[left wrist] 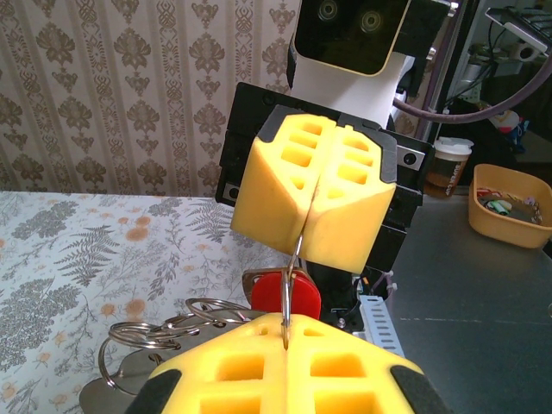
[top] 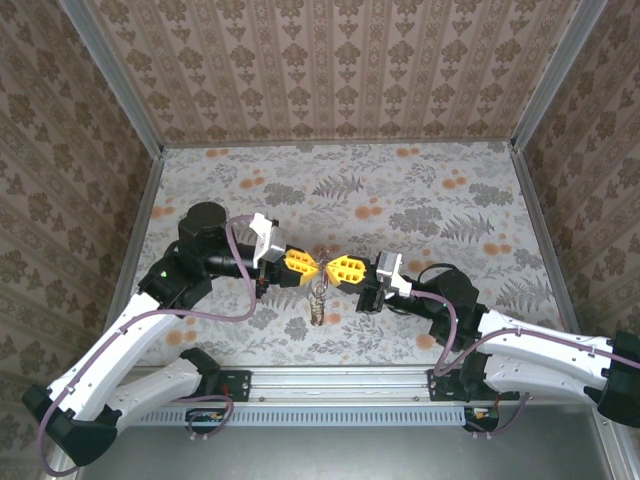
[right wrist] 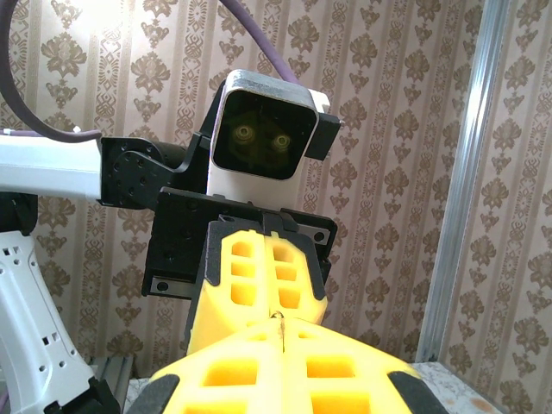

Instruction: Put the keys on the keyring

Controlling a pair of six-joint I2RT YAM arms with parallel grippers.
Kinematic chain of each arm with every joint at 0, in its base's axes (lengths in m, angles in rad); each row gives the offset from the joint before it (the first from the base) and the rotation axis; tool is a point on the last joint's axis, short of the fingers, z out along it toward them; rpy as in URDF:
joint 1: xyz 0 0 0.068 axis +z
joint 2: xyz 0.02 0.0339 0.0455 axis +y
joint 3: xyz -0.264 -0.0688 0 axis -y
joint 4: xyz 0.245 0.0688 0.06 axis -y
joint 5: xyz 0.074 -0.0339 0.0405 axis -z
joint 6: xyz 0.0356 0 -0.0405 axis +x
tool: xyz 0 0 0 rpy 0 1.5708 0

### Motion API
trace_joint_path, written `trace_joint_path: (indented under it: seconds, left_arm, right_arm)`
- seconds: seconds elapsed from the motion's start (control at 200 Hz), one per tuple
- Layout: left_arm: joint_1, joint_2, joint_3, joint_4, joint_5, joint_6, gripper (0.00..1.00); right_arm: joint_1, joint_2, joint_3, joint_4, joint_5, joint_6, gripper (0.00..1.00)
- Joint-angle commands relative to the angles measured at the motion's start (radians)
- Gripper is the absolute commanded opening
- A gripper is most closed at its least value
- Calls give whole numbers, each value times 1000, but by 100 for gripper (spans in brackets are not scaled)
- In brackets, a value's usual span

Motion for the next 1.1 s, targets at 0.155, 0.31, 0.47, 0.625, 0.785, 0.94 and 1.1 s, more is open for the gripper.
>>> trace_joint_path:
  seconds: [0.155,0.31,0.47,0.625,0.785,0.94,1.1]
  left_arm:
    - [2,-13,-1,45,16,-13,0]
    - [2,-11,1,40,10,-9,0]
    - [0,-12,1,36,7,-7,0]
    - [-2,-11,3,31,3,-4,0]
    - [-2,-11,5,25,-2,-1,0]
    - [-4,-11,5,24,-3,-1,0]
    - [-4,-15,3,29,0,-4,0]
  right_arm:
    - [6,15,15,23,4,19,0]
    - [7,21,23,20,0,18,0]
    - [6,25,33,16,-9,13,0]
    - [6,34,43,13,-19,8,0]
    - [7,38,56,-3,-35,-1,0]
    - [6,44,61,-8,-48,-3,0]
    - [6,40,65,-35,-53,-12,0]
